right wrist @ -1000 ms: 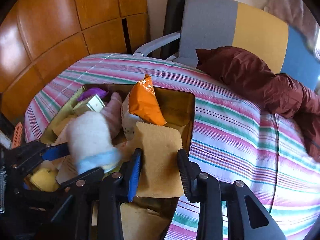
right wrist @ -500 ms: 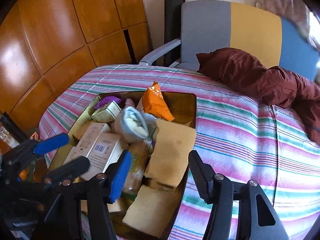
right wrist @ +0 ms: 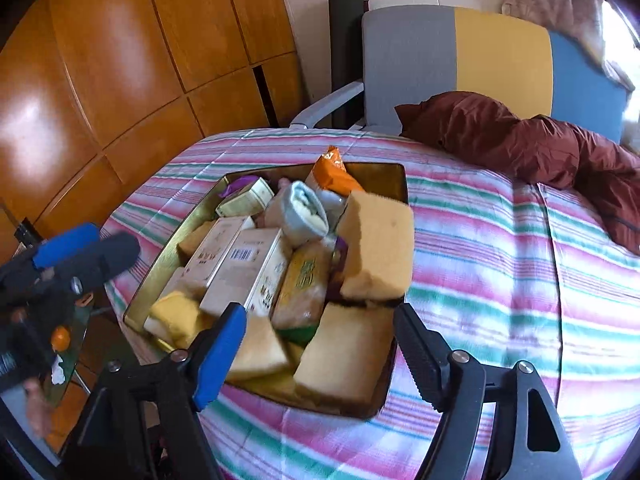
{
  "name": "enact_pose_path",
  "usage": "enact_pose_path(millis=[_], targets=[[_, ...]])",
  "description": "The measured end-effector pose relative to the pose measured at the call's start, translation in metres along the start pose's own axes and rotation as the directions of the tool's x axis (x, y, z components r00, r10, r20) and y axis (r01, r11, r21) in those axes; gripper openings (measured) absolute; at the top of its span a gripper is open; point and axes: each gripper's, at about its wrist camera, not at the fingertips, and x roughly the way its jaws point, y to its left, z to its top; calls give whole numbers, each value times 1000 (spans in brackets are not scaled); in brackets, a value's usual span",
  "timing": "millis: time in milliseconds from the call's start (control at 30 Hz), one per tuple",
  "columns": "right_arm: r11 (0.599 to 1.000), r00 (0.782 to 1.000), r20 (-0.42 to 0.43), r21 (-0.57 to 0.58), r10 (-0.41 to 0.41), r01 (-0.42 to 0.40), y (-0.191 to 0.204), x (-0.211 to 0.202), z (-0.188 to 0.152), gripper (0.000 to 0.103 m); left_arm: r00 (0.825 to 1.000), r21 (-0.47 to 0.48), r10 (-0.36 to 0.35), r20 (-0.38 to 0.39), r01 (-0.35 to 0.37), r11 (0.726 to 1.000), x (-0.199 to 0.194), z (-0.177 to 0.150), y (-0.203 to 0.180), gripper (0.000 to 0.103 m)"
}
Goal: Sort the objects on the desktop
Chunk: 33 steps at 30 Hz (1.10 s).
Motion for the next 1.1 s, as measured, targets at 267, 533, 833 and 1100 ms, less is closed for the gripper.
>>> enact_pose_path(millis=[267, 533, 833, 1100], targets=[[1000, 1000, -17, -7, 25, -25, 8, -2, -21, 77, 981, 14, 151, 122, -154, 988, -30, -2, -2, 81], [999, 999, -5, -35, 39, -39, 16, -5, -24, 80, 975, -11, 156, 159, -156, 988, -32, -6, 5, 68], [997, 999, -2, -68, 42, -42, 24, -4, -24, 81, 991, -44, 105, 81, -102, 994, -14, -11, 17, 54], [995, 999, -9, -95, 40, -41, 31, 0, -22, 81, 998, -118, 55, 2, -55, 992, 5, -15, 32, 49]])
